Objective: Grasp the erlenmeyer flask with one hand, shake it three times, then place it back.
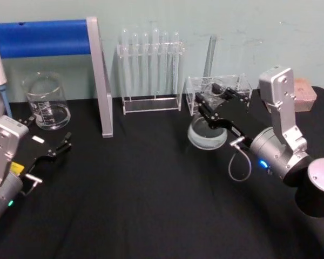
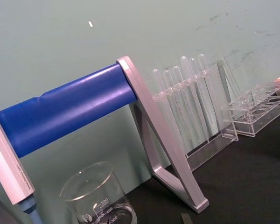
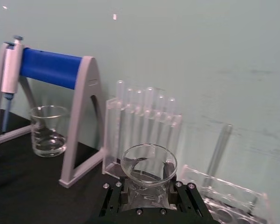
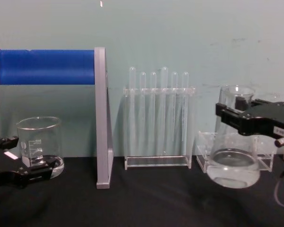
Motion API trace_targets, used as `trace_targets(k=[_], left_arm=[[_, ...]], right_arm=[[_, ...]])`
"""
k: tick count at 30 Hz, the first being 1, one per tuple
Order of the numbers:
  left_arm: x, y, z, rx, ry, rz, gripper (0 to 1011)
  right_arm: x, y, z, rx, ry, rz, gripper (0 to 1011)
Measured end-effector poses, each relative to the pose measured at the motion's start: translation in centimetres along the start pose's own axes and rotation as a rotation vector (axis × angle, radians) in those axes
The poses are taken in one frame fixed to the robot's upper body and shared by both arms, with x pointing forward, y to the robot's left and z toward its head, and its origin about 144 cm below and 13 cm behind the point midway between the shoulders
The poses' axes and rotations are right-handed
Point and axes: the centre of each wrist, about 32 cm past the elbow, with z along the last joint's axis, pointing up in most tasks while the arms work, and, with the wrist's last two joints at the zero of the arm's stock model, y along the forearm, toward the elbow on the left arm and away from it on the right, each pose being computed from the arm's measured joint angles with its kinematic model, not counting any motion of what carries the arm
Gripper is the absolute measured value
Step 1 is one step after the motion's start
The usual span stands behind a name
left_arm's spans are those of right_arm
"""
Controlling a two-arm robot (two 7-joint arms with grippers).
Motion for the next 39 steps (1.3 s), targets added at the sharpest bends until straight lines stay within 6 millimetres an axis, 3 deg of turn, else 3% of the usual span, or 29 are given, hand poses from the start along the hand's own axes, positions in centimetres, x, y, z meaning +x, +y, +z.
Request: trace_targets(k=[14,39], left_arm=[[0.0,0.0,0.0,0.000,0.000,0.000,1001],[0.0,0.0,0.0,0.000,0.000,0.000,1001]], right_arm=[[0.2,0.0,-0.1,-0.002,-0.001,-0.011,449],[-2.9,0.5,0.3,0.016,0.023,0.172,449]])
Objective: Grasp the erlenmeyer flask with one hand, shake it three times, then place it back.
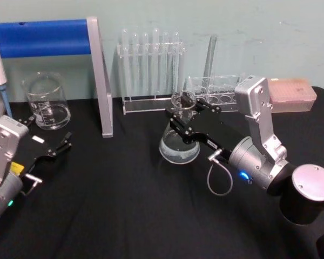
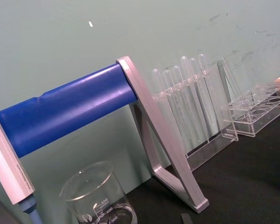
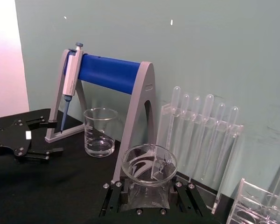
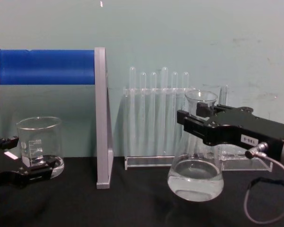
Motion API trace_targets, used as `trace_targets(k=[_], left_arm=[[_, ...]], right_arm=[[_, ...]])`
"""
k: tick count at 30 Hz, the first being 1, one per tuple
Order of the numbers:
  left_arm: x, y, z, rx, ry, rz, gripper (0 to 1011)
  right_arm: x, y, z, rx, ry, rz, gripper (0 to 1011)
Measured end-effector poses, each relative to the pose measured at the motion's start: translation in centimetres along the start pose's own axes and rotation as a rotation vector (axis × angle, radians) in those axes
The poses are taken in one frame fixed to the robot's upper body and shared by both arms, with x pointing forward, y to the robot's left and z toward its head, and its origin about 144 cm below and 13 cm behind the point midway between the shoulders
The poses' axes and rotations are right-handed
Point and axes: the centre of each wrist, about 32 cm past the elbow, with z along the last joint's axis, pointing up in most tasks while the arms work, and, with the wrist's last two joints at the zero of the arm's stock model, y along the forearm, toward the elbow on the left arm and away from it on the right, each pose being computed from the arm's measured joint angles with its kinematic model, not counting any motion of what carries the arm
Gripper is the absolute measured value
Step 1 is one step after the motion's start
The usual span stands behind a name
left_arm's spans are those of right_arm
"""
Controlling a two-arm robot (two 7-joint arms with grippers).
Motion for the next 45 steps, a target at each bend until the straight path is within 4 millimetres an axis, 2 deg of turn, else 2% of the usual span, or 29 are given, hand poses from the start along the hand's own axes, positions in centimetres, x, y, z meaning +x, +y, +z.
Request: trace_targets(k=[19,45], left_arm=[[0.0,0.0,0.0,0.000,0.000,0.000,1001],[0.0,0.0,0.0,0.000,0.000,0.000,1001]], right_arm=[[-0.3,0.0,-0.5,-0.014,0.010,0.013,449],[-0.9,0.1,-3.0,-0.067,0.035,0.028,449]])
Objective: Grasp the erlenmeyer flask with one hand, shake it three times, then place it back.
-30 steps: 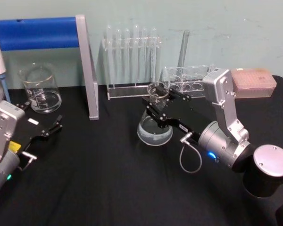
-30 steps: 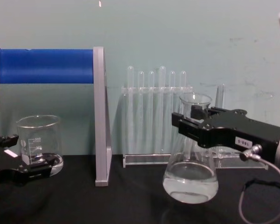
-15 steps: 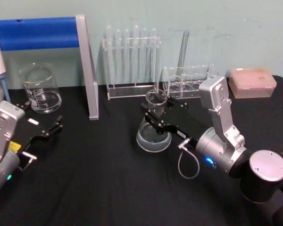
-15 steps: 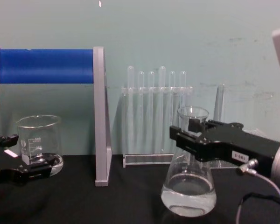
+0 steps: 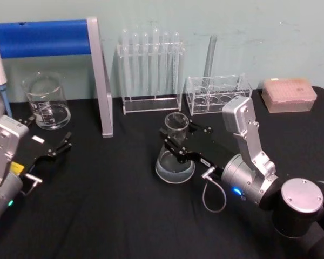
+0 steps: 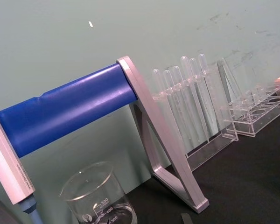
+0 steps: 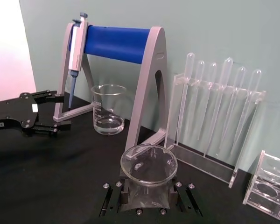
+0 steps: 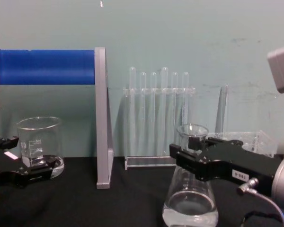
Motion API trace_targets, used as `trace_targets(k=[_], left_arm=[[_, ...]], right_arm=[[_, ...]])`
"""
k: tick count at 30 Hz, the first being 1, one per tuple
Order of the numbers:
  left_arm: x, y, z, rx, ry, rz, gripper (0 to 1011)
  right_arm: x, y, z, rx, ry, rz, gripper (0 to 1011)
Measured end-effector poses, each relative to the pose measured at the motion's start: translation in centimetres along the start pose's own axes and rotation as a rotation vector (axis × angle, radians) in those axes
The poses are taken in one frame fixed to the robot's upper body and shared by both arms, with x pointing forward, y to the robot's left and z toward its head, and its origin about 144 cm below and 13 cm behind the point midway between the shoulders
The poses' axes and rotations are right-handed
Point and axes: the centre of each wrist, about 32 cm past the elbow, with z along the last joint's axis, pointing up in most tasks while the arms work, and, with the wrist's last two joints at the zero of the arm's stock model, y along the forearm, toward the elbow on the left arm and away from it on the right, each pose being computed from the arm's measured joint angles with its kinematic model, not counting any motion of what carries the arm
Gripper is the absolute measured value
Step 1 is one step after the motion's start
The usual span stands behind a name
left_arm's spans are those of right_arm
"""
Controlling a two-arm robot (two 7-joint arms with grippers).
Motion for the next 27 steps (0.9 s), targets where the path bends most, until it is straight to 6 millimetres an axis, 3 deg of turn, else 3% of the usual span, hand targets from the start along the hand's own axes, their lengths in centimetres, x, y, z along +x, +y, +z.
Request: trace_targets(k=[27], left_arm=[[0.0,0.0,0.0,0.000,0.000,0.000,1001]], right_arm=[[-0.4,0.0,-1.2,-0.039,0.019,0.001,449]])
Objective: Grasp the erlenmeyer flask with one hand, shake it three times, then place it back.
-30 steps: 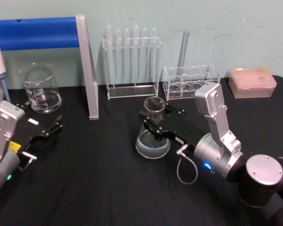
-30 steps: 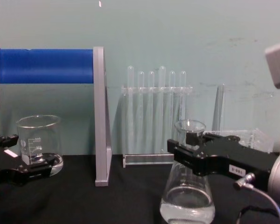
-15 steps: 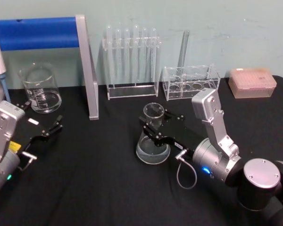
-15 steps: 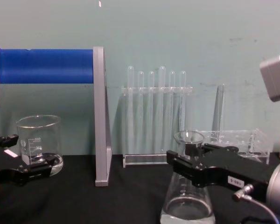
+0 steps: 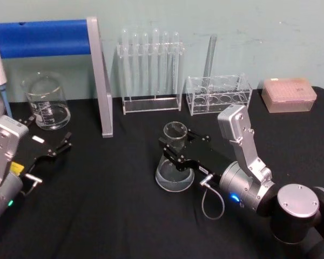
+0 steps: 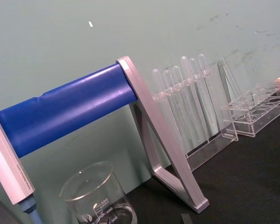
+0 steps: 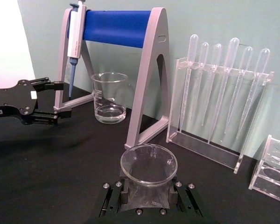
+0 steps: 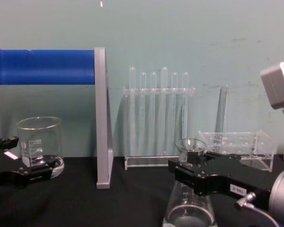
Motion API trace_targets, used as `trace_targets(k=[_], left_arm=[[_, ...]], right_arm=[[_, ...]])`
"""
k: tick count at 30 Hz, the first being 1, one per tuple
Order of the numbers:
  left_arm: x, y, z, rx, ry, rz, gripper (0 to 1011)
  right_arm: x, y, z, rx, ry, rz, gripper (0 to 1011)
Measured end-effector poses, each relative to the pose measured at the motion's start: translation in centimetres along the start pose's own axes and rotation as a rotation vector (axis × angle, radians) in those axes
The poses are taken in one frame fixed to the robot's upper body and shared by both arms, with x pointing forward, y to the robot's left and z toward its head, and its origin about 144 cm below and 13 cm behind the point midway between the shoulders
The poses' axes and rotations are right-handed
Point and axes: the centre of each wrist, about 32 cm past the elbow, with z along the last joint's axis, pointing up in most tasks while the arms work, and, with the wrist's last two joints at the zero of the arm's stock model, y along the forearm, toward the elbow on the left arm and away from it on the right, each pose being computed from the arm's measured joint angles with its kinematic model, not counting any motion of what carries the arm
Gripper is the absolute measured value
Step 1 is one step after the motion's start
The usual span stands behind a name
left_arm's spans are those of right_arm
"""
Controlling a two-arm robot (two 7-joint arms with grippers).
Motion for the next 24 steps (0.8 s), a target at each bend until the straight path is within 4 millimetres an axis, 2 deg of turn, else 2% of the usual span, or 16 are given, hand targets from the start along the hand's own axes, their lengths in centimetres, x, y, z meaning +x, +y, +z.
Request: trace_targets(k=[19,24], left_arm=[[0.00,0.00,0.00,0.000,0.000,0.000,1001],[0.00,0.00,0.00,0.000,0.000,0.000,1001]], right_arm=[[-0.07,-0.02,-0.07,-0.005,0.000,0.000,457],[-0.05,-0.01,-0.02,-0.003,0.000,0.000,616]])
